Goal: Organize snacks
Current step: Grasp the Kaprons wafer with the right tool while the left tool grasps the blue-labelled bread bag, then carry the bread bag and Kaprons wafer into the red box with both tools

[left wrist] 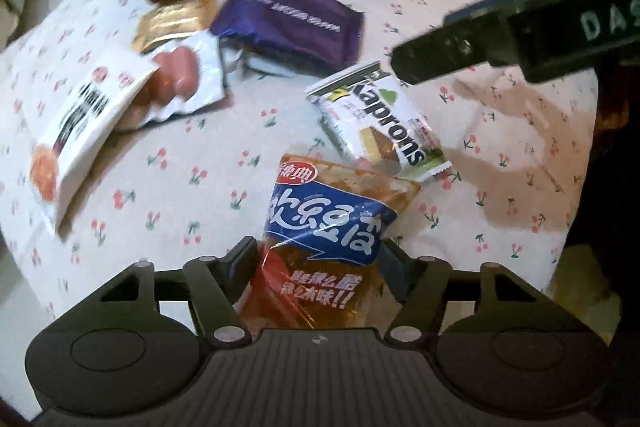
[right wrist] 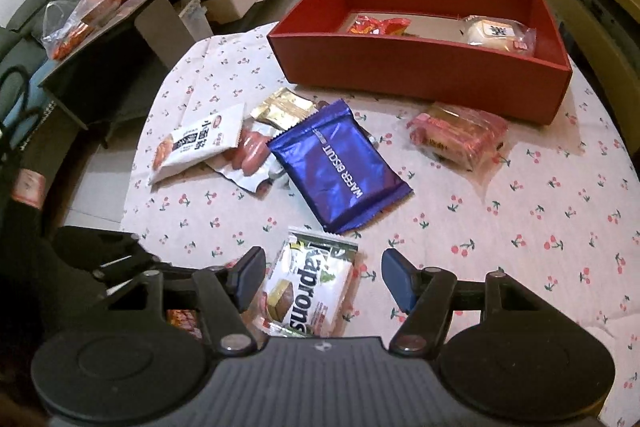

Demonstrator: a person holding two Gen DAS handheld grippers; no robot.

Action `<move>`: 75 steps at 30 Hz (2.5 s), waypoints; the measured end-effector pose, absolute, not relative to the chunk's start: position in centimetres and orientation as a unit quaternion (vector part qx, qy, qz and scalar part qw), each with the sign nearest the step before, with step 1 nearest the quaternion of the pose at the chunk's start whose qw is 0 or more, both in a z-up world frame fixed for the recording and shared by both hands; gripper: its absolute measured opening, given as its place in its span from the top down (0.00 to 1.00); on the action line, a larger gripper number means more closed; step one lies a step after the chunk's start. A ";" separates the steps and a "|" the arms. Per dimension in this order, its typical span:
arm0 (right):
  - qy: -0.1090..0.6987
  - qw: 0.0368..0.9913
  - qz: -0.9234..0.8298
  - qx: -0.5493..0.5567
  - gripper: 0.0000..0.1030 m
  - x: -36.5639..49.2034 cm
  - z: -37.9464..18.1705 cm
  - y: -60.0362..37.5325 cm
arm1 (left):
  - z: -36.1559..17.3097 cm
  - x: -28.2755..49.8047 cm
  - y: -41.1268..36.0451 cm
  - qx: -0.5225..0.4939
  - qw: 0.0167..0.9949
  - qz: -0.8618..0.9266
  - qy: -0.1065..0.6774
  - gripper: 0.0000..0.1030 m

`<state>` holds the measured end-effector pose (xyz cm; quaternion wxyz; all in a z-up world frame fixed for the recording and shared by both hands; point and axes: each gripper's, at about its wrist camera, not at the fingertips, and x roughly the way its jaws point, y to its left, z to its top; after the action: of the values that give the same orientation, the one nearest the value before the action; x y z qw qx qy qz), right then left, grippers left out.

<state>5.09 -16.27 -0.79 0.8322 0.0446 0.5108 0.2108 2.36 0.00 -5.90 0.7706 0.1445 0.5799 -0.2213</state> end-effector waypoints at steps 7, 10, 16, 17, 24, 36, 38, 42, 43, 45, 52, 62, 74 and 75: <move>0.532 0.821 0.197 0.057 0.31 4.6 -2.3 -15.7 | -4.6 0.8 1.7 0.114 0.793 -0.191 0.567 0.38; 0.546 0.815 0.186 0.059 0.31 4.6 -3.3 -14.8 | -4.2 1.5 2.1 0.097 0.802 -0.175 0.563 0.39; 0.551 0.813 0.178 0.063 0.31 4.9 -4.2 -12.8 | -4.7 1.6 1.9 0.107 0.808 -0.156 0.558 0.38; 0.549 0.815 0.175 0.054 0.31 4.9 -4.4 -12.4 | -4.8 1.6 1.9 0.111 0.808 -0.154 0.558 0.38; 0.553 0.815 0.172 0.016 0.35 5.0 -5.4 -12.0 | -6.0 2.0 1.2 0.130 0.806 -0.142 0.559 0.21; 0.530 0.828 0.182 -0.013 0.36 3.4 -4.3 -13.2 | -5.4 2.2 1.1 0.119 0.808 -0.142 0.559 0.39; 0.522 0.832 0.185 -0.013 0.36 3.3 -3.8 -13.2 | -5.0 2.2 1.2 0.110 0.811 -0.143 0.557 0.41; 0.508 0.842 0.182 -0.010 0.36 3.1 -3.0 -13.6 | -4.1 2.5 1.3 0.097 0.822 -0.138 0.543 0.42; 0.505 0.844 0.180 -0.008 0.36 3.0 -2.7 -13.8 | -3.9 2.6 1.4 0.093 0.825 -0.137 0.540 0.42; 0.500 0.848 0.178 -0.005 0.36 3.0 -2.3 -14.0 | -3.4 2.9 1.4 0.088 0.832 -0.134 0.531 0.42; 0.470 0.865 0.177 0.010 0.36 2.8 0.0 -14.7 | -1.3 3.6 0.8 0.063 0.855 -0.115 0.503 0.42; 0.417 0.896 0.142 0.051 0.36 4.9 3.6 -17.4 | 2.8 6.8 -1.9 0.072 0.878 -0.111 0.459 0.42; 0.395 0.911 0.104 0.052 0.36 11.8 5.2 -18.4 | 3.8 14.5 -2.6 0.027 0.893 -0.113 0.435 0.43; 0.394 0.912 0.103 0.054 0.36 12.3 5.3 -18.5 | 3.9 15.1 -2.6 0.024 0.894 -0.112 0.434 0.43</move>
<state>12.34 -18.51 5.28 0.9117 0.0542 0.3941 0.1026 15.11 -2.63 3.87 0.8937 0.0238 0.4339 -0.1120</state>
